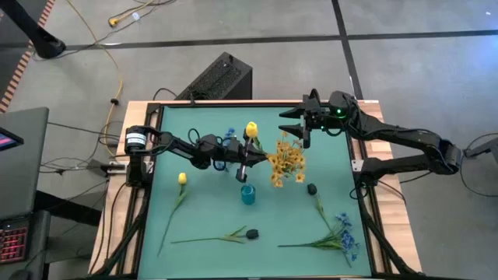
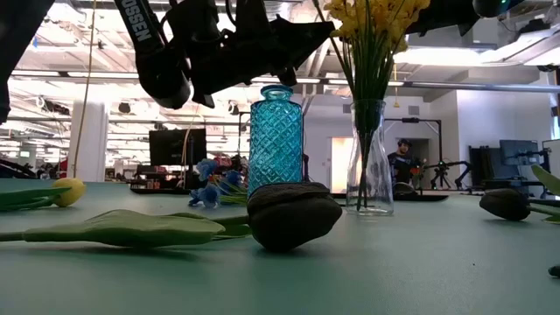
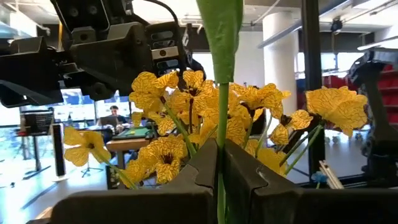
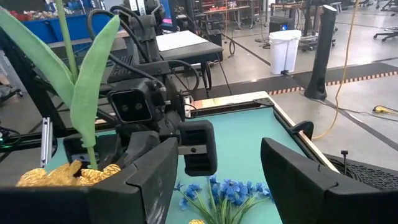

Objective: Sort flowers into vase by color
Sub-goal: Put the top yellow tulip into the transparent vase

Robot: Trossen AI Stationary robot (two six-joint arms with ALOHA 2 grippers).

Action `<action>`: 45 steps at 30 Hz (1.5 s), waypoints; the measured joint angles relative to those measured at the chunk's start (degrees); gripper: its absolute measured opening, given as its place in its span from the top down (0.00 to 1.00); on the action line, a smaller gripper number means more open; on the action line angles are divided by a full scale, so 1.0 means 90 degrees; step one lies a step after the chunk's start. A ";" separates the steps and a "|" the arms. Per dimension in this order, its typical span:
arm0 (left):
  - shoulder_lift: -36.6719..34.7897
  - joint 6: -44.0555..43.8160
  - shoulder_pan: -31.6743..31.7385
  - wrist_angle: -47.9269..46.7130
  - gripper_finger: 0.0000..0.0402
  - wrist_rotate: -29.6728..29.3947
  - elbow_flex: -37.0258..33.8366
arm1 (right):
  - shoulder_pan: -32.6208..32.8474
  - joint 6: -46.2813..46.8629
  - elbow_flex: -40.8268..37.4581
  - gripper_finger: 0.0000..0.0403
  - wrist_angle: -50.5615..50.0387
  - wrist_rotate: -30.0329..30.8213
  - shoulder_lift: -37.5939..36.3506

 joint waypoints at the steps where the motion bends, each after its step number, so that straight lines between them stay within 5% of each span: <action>1: 0.0000 -0.0042 0.0020 0.0008 1.00 0.0060 0.0000 | 0.0000 0.0000 0.0000 0.37 0.0000 0.0000 0.0000; 17: -0.0204 0.0110 0.0160 -0.0097 1.00 0.1144 -0.0002 | 0.0000 0.0003 0.0000 0.37 -0.0001 0.0000 0.0000; 37: -0.0206 0.0398 0.0309 0.0212 1.00 0.1331 -0.0002 | 0.0000 0.0173 0.0000 0.37 0.0000 -0.0002 0.0000; 45: -0.0264 -0.0449 0.0799 0.0171 1.00 0.2415 -0.0002 | 0.0000 0.0168 0.0002 0.37 -0.0001 0.0000 0.0000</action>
